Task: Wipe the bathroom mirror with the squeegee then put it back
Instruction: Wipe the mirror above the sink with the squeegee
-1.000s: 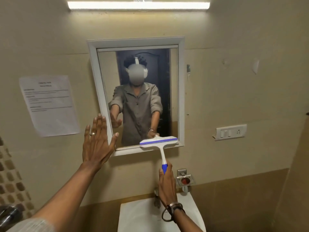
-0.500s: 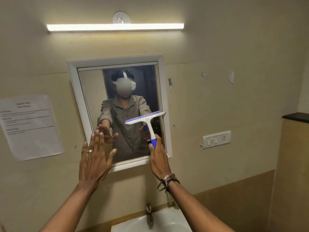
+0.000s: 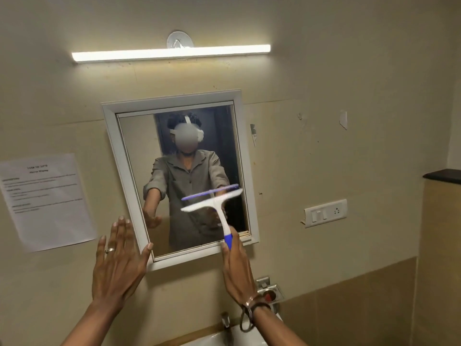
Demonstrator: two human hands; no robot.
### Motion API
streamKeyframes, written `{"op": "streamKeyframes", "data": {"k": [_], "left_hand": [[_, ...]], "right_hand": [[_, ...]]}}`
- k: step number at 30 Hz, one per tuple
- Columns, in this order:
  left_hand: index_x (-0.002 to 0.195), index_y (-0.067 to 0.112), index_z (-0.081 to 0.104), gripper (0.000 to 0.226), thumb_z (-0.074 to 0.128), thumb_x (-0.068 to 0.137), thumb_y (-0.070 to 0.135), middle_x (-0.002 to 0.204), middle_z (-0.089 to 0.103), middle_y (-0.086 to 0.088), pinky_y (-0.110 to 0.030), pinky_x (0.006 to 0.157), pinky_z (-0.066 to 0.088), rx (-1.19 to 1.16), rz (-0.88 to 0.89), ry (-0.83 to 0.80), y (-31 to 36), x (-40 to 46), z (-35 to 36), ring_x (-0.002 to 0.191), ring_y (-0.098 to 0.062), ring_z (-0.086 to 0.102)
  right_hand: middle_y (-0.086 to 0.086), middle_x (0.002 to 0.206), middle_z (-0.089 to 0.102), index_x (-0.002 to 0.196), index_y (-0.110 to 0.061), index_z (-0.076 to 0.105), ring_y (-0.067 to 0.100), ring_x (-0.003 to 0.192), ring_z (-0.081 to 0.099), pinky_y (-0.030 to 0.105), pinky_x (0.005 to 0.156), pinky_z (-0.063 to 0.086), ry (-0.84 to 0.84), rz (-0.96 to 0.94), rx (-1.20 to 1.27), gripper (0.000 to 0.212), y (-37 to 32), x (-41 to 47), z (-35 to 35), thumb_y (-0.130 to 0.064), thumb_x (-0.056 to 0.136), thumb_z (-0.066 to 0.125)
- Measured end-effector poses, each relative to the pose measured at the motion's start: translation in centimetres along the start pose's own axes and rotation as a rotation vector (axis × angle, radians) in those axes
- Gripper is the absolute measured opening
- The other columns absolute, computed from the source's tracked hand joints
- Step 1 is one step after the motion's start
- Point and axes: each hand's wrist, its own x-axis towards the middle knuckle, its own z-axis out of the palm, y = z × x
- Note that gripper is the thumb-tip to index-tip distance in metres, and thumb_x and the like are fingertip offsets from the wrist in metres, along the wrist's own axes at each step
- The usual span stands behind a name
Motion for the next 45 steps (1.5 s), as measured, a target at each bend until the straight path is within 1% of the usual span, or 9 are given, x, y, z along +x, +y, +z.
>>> {"op": "streamKeyframes", "data": {"k": [9, 18, 28, 33, 37, 41, 42, 44, 45], "left_hand": [[0.166, -0.001, 0.021, 0.09, 0.029, 0.101, 0.061, 0.176, 0.023, -0.02, -0.06, 0.129, 0.022, -0.009, -0.027, -0.029, -1.1, -0.3, -0.1, 0.162, -0.036, 0.028], [0.167, 0.001, 0.02, 0.091, 0.027, 0.101, 0.063, 0.177, 0.021, -0.017, -0.057, 0.131, 0.021, -0.027, -0.048, -0.007, -2.3, -1.1, 0.3, 0.162, -0.033, 0.027], [0.166, -0.001, 0.022, 0.09, 0.031, 0.101, 0.059, 0.176, 0.024, -0.019, -0.054, 0.13, 0.018, -0.046, -0.021, 0.027, -1.4, -0.6, 0.9, 0.16, -0.035, 0.033], [0.167, 0.0, 0.023, 0.09, 0.018, 0.105, 0.064, 0.177, 0.021, -0.019, -0.05, 0.132, 0.011, -0.03, 0.006, 0.044, -0.8, 0.2, 1.6, 0.162, -0.036, 0.028], [0.17, 0.008, 0.015, 0.091, 0.025, 0.102, 0.067, 0.18, 0.013, -0.012, -0.05, 0.135, 0.009, -0.072, -0.004, 0.025, -0.9, 0.8, 2.7, 0.164, -0.034, 0.021], [0.17, 0.008, 0.018, 0.088, 0.026, 0.103, 0.066, 0.179, 0.018, -0.014, -0.041, 0.135, 0.0, -0.1, 0.009, 0.054, -0.2, 1.2, 2.2, 0.164, -0.029, 0.017], [0.17, 0.008, 0.019, 0.087, 0.023, 0.104, 0.066, 0.177, 0.022, -0.015, -0.041, 0.134, 0.002, -0.106, 0.011, 0.055, 0.0, 1.2, 1.9, 0.163, -0.028, 0.018], [0.171, 0.011, 0.015, 0.088, 0.021, 0.104, 0.068, 0.175, 0.028, -0.016, -0.042, 0.133, 0.003, -0.112, 0.007, 0.055, 0.1, 1.5, 1.6, 0.162, -0.028, 0.018], [0.171, 0.013, 0.012, 0.088, 0.021, 0.104, 0.069, 0.174, 0.028, -0.016, -0.042, 0.133, 0.002, -0.119, 0.003, 0.055, 0.1, 1.7, 1.6, 0.162, -0.028, 0.018]], "right_hand": [[0.0, 0.104, 0.058, 0.137, -0.039, 0.027, 0.012, 0.085, 0.064, 0.033, 0.071, 0.06, -0.023, 0.07, 0.041, 0.038, -0.3, 1.3, 1.5, -0.041, 0.101, 0.037], [-0.003, 0.085, 0.052, 0.136, -0.04, 0.023, 0.006, 0.066, 0.054, 0.018, 0.053, 0.045, -0.025, 0.188, -0.037, 0.038, 2.0, -3.3, 1.7, -0.041, 0.101, 0.037], [0.0, 0.106, 0.056, 0.141, -0.033, 0.027, 0.012, 0.089, 0.062, 0.032, 0.075, 0.06, 0.029, -0.025, -0.023, 0.041, -3.8, 6.2, -0.1, -0.038, 0.102, 0.037], [-0.003, 0.121, 0.057, 0.145, -0.036, 0.022, 0.009, 0.104, 0.061, 0.02, 0.08, 0.053, -0.078, 0.132, 0.022, 0.048, 0.5, 2.4, 0.7, -0.04, 0.1, 0.038], [0.009, 0.12, 0.059, 0.145, -0.024, 0.03, 0.023, 0.106, 0.062, 0.029, 0.088, 0.049, -0.095, 0.325, -0.055, 0.051, 4.3, -0.2, 1.8, -0.028, 0.099, 0.05], [0.008, 0.116, 0.061, 0.115, -0.067, 0.045, 0.027, 0.106, 0.061, 0.03, 0.088, 0.043, -0.144, 0.469, 0.019, 0.047, 8.0, -0.1, 3.5, -0.029, 0.093, 0.061], [0.01, 0.116, 0.062, 0.118, -0.061, 0.053, 0.024, 0.101, 0.06, 0.028, 0.086, 0.043, -0.182, 0.448, 0.051, 0.044, 8.6, -0.1, 3.4, -0.032, 0.088, 0.068], [0.017, 0.117, 0.059, 0.136, -0.013, 0.055, 0.01, 0.083, 0.054, 0.01, 0.073, 0.042, -0.18, 0.426, 0.08, 0.066, 6.4, 1.0, 2.5, -0.036, 0.079, 0.078], [0.021, 0.12, 0.058, 0.136, 0.001, 0.049, 0.005, 0.078, 0.05, 0.005, 0.069, 0.042, -0.145, 0.427, 0.089, 0.062, 4.2, 1.7, 2.1, -0.024, 0.085, 0.075]]}}
